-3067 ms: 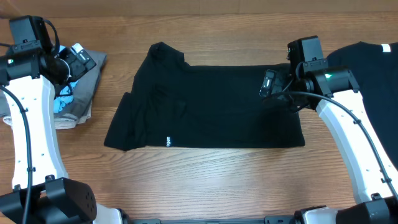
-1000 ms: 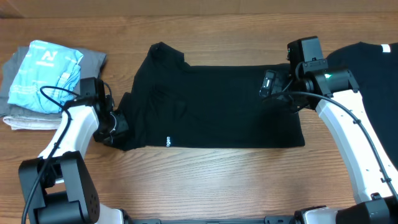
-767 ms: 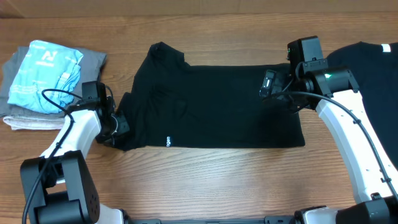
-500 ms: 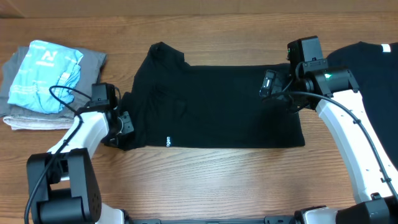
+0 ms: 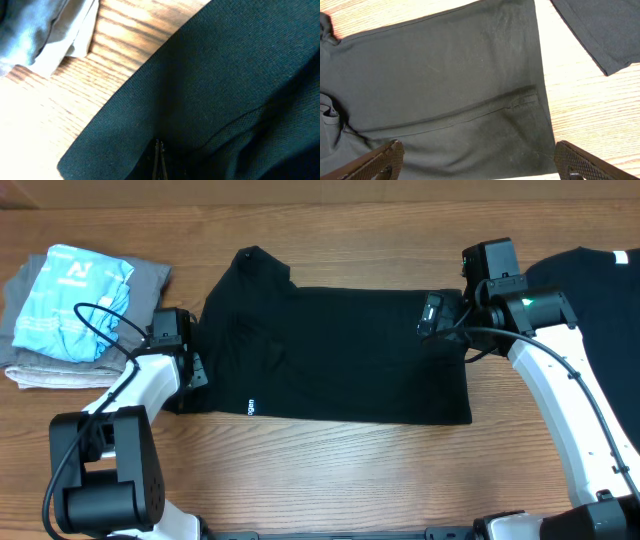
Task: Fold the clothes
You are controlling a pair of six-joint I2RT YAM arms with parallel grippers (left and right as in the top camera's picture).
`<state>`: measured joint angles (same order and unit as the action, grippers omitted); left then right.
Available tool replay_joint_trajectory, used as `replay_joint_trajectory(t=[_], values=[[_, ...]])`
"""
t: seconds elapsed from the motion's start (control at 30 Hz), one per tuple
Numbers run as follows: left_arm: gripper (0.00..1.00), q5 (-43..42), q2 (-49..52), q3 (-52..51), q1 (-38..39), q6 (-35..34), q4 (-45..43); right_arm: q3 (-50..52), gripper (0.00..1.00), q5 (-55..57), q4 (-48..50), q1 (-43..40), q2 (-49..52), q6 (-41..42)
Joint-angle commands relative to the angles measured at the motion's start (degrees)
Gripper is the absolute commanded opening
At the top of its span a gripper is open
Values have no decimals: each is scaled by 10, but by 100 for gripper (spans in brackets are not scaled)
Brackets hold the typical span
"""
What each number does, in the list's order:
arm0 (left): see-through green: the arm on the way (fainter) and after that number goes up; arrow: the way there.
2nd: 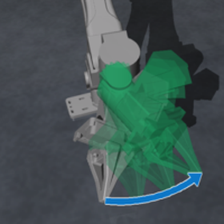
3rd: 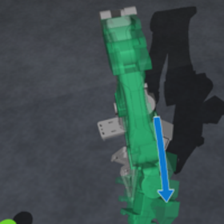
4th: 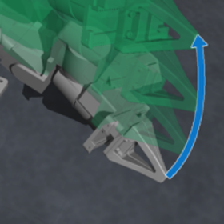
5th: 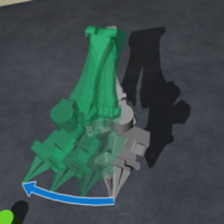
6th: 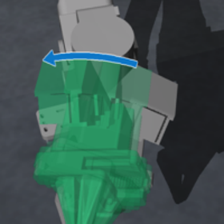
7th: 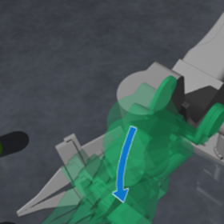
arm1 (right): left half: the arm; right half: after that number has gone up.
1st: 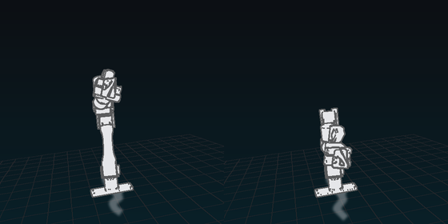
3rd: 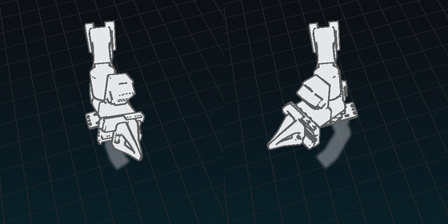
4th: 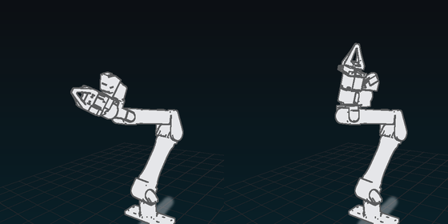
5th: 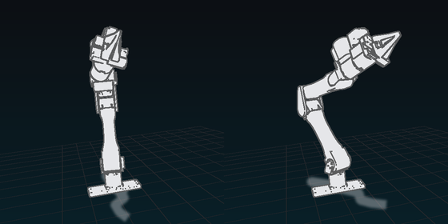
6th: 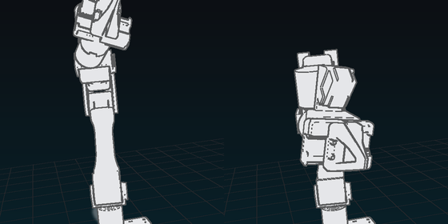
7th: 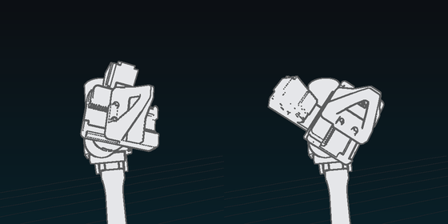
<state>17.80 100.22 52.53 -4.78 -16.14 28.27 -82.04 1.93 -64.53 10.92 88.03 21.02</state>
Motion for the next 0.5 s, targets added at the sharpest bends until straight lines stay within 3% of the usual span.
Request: replay_joint_trajectory(t=[0.0,0.47], values=[[4,26,18,21,5,-9,36,1,100,6,1,-1,2,3],[4,-72,-7,300,40,-36,316,1,100,6,1,-1,2,2]])
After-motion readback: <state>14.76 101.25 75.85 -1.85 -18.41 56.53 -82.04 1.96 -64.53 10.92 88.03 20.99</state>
